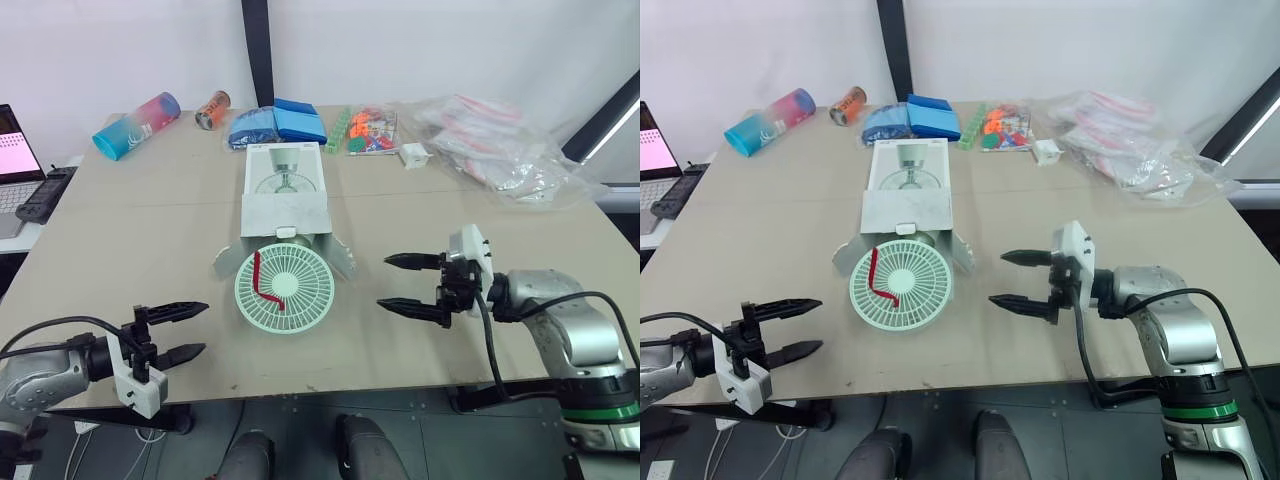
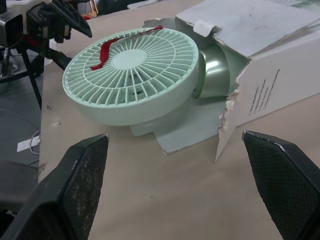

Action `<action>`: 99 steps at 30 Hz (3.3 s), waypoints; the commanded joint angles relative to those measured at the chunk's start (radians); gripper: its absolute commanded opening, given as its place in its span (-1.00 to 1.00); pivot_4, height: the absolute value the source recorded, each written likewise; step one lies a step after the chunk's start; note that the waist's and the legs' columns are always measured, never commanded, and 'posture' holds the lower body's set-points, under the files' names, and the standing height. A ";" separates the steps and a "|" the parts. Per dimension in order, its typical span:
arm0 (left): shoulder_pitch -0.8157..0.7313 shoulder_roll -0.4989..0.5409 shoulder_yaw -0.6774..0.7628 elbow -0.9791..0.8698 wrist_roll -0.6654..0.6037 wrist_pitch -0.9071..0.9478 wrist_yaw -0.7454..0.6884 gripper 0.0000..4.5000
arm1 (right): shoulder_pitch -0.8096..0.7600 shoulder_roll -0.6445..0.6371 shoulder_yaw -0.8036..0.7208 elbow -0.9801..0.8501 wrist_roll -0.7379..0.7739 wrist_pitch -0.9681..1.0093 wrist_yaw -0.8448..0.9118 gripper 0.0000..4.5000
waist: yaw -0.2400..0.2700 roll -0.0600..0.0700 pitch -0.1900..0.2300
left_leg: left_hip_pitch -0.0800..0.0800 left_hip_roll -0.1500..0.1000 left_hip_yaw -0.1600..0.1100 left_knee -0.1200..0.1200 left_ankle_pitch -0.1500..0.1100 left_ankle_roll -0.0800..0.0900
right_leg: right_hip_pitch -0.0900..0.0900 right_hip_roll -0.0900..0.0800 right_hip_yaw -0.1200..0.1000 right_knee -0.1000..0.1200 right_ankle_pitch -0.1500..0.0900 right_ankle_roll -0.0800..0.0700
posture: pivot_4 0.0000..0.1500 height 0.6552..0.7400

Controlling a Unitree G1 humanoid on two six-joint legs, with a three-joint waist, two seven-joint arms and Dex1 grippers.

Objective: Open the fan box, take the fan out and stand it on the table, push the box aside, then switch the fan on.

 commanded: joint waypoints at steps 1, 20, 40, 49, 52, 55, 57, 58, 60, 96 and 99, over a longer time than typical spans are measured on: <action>-0.152 -0.054 0.108 0.063 0.284 -0.150 0.246 1.00 | 0.075 -0.038 -0.015 -0.139 0.059 0.016 0.020 0.94 | 0.006 0.000 0.000 | 0.000 0.000 0.000 0.000 0.000 0.000 | 0.000 0.000 0.000 0.000 0.000 0.000 | 1.00 1.00; -0.374 0.003 -0.224 0.121 0.855 0.054 1.036 1.00 | 0.230 -0.079 -0.085 -0.282 0.070 0.026 -0.079 0.94 | 0.008 -0.002 -0.001 | 0.001 0.003 0.002 0.004 0.000 0.000 | 0.003 0.002 -0.001 0.000 0.005 0.002 | 1.00 1.00; -0.638 0.016 -0.736 0.314 1.043 0.313 1.532 1.00 | 0.301 -0.094 -0.100 -0.341 0.080 0.002 -0.133 0.94 | 0.009 -0.004 -0.002 | 0.000 0.002 0.003 0.005 0.000 0.000 | 0.003 0.003 -0.001 0.000 0.005 0.003 | 1.00 1.00; -0.692 0.003 -0.826 0.365 1.012 0.354 1.586 0.61 | 0.316 -0.096 -0.100 -0.336 0.075 -0.016 -0.143 1.00 | 0.009 -0.004 -0.002 | 0.000 0.002 0.003 0.005 0.000 0.000 | 0.003 0.003 -0.001 0.001 0.005 0.003 | 1.00 1.00; -0.701 -0.004 -0.849 0.378 0.985 0.353 1.576 0.12 | 0.318 -0.093 -0.095 -0.334 0.073 -0.021 -0.149 1.00 | 0.009 -0.005 -0.002 | 0.000 0.002 0.003 0.006 0.000 0.000 | 0.004 0.002 -0.001 0.001 0.005 0.003 | 1.00 1.00; -0.699 0.002 -0.865 0.369 0.965 0.347 1.571 0.12 | 0.317 -0.092 -0.091 -0.330 0.072 -0.027 -0.151 1.00 | 0.009 -0.005 -0.003 | 0.000 0.002 0.003 0.006 0.000 0.000 | 0.004 0.002 0.000 0.001 0.005 0.003 | 1.00 1.00; -0.695 0.008 -0.876 0.359 0.943 0.340 1.562 0.12 | 0.317 -0.092 -0.086 -0.325 0.068 -0.034 -0.151 1.00 | 0.009 -0.005 -0.002 | 0.000 0.002 0.003 0.006 0.000 0.000 | 0.004 0.002 0.000 0.002 0.005 0.003 | 1.00 1.00; -0.692 0.011 -0.880 0.355 0.936 0.339 1.559 0.12 | 0.318 -0.092 -0.084 -0.323 0.066 -0.037 -0.152 1.00 | 0.009 -0.005 -0.003 | 0.000 0.002 0.003 0.006 0.000 0.000 | 0.004 0.002 0.000 0.002 0.005 0.003 | 1.00 1.00; -0.682 0.019 -0.886 0.344 0.920 0.330 1.550 0.12 | 0.318 -0.091 -0.078 -0.321 0.062 -0.042 -0.153 1.00 | 0.009 -0.005 -0.003 | 0.000 0.002 0.003 0.006 0.000 0.000 | 0.004 0.002 0.000 0.002 0.005 0.003 | 1.00 1.00; -0.489 0.187 -0.761 0.057 0.646 0.237 1.295 -0.13 | 0.270 -0.083 0.001 -0.261 0.018 -0.092 -0.145 1.00 | 0.009 -0.007 -0.004 | 0.001 0.002 0.004 0.007 0.000 0.001 | 0.004 0.002 0.000 0.003 0.005 0.002 | 1.00 1.00; -0.474 0.217 -0.738 0.073 0.459 0.159 1.177 -0.13 | 0.275 -0.084 -0.001 -0.264 0.018 -0.092 -0.144 1.00 | 0.009 -0.007 -0.004 | 0.001 0.002 0.004 0.007 0.000 0.001 | 0.004 0.002 0.000 0.003 0.005 0.002 | 1.00 1.00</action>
